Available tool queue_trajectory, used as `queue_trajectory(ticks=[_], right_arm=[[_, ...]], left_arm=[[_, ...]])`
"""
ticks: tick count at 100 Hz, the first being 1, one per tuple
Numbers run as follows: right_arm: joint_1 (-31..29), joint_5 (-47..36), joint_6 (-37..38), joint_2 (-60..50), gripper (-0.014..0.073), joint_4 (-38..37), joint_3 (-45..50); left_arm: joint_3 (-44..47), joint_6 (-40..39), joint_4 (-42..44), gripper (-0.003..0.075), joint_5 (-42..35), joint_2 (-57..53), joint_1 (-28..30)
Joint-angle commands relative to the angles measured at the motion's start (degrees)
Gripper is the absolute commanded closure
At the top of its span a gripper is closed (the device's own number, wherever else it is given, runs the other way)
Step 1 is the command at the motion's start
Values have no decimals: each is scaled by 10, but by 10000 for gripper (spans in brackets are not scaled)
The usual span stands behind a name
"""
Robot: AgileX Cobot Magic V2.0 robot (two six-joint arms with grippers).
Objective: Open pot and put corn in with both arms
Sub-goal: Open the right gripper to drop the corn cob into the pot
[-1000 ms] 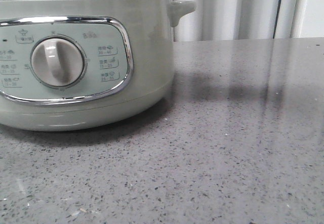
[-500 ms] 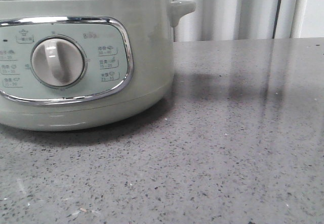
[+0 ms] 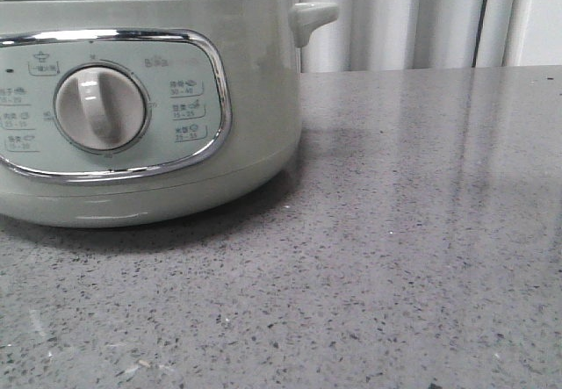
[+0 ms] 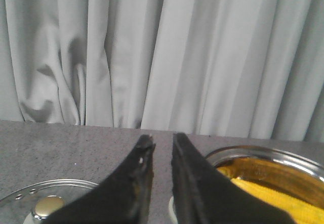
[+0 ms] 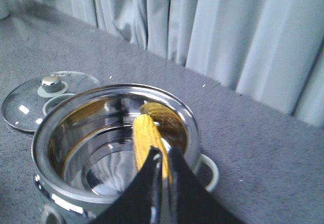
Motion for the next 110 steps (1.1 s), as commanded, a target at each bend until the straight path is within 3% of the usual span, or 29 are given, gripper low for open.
queue_trajectory(ticks=[1,20,44,110], right_arm=[[0,-97,-6,-98,655,-33,83],[0,-127,-6,-271,655,-123,214],[0,-125,-6,-392,657,-135,229],[0,-126,-6,-415,657,-135,229]], left_arm=[[-16,40,-5,741,2,-9,-4],[-15,101,-12,741,85,-38,-10],[5,128,-109,741,114,-47,-27],[14,128,-114,741,120,-48,-27]])
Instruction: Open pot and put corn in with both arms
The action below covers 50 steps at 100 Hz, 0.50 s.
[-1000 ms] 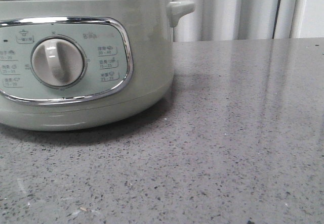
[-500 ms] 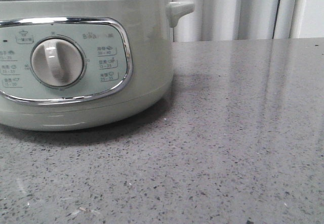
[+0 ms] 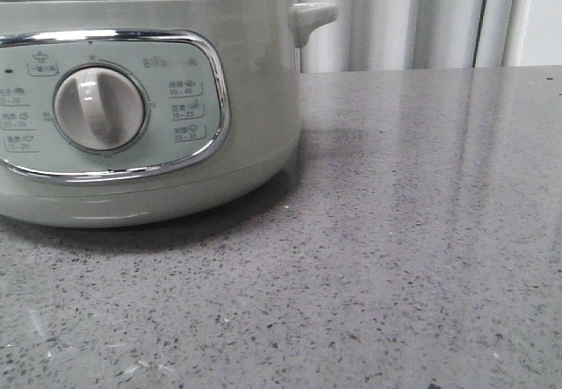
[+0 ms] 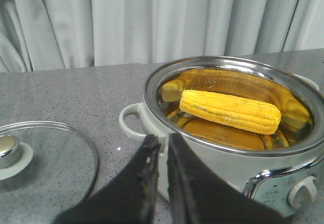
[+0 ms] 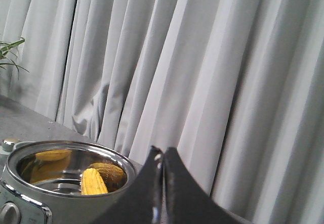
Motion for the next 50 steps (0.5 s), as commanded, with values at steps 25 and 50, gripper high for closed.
queue_trajectory(ticks=[25,50], right_arm=[[0,-45,-4,8,657,-7,-12],[0,-45,-4,8,657,-7,-12]], left_arm=[[107,-3,63,741,-191,-35,41],[289,-79,157,741,-312,-148,80]])
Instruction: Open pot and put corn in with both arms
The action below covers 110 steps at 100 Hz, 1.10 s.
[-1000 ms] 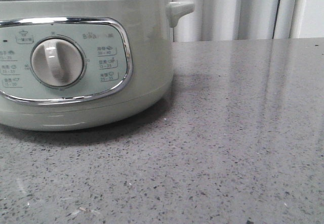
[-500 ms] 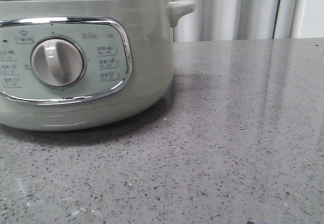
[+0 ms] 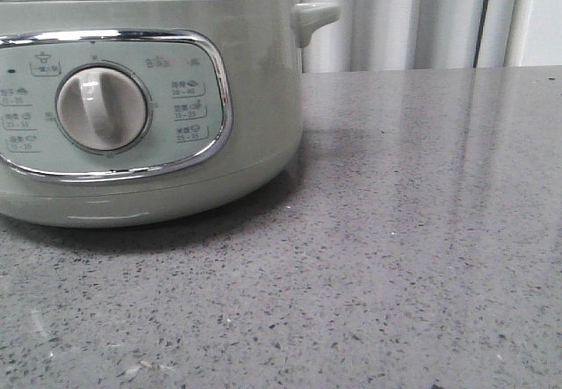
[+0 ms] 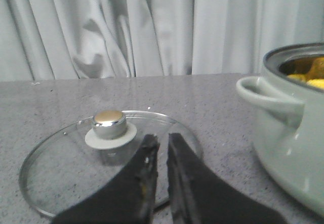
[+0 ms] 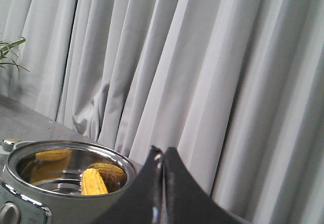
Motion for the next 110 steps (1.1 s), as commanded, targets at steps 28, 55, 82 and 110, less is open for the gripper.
queue_trajectory(ticks=[28,55,82,110], right_arm=[[0,-44,-4,8,657,-5,-12],[0,-44,-4,8,657,-5,-12],[0,-44,-4,8,657,-5,-12],[0,-44,-4,8,657,-5,-12]], left_arm=[[83,-59,53,741,13,-34,3],[119,-59,55,741,-3,-35,3],[119,-59,48,741,-2,-35,3],[119,-59,48,741,-2,-35,3]])
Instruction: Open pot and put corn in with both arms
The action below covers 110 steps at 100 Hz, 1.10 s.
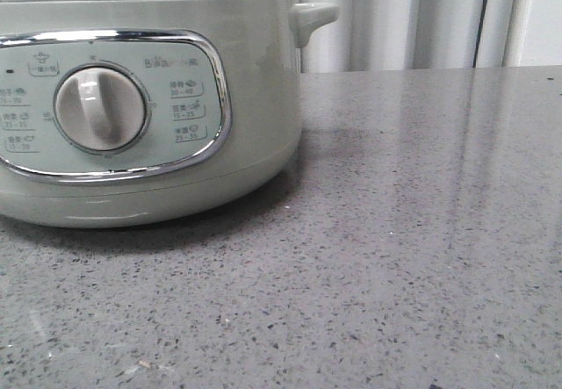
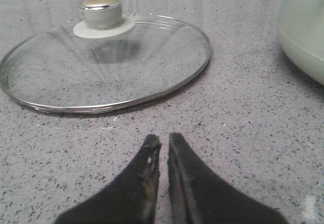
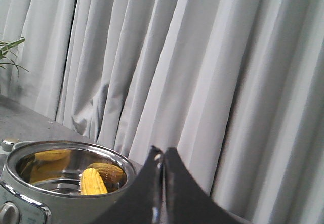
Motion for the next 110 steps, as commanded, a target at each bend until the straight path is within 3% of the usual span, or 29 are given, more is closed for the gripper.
queue_trajectory(ticks=[1,32,41,55,70,81,94,110], right_arm=[[0,-43,-4,8,657,-5,-12],[0,-42,-4,8,657,-5,-12],[-20,13,-4,8,657,-18,-12],[-112,77,3,8,657,-24,24],[-253,41,3,8,657,31,116],[-338,-40,3,8,657,105,195],[-399,-147,3,7,657,112,285],[-416,-148,3,-20,657,112,361]], left_arm=[[13,-5,-6,741,-38,-17,1],[13,-5,-6,741,-38,-17,1],[13,-5,-6,741,-38,-17,1],[13,-5,-6,741,-38,-17,1],[13,-5,-6,741,-38,-17,1],[13,-5,-6,741,-38,-17,1],[13,-5,-6,741,-38,-17,1],[13,-5,-6,741,-38,-17,1]])
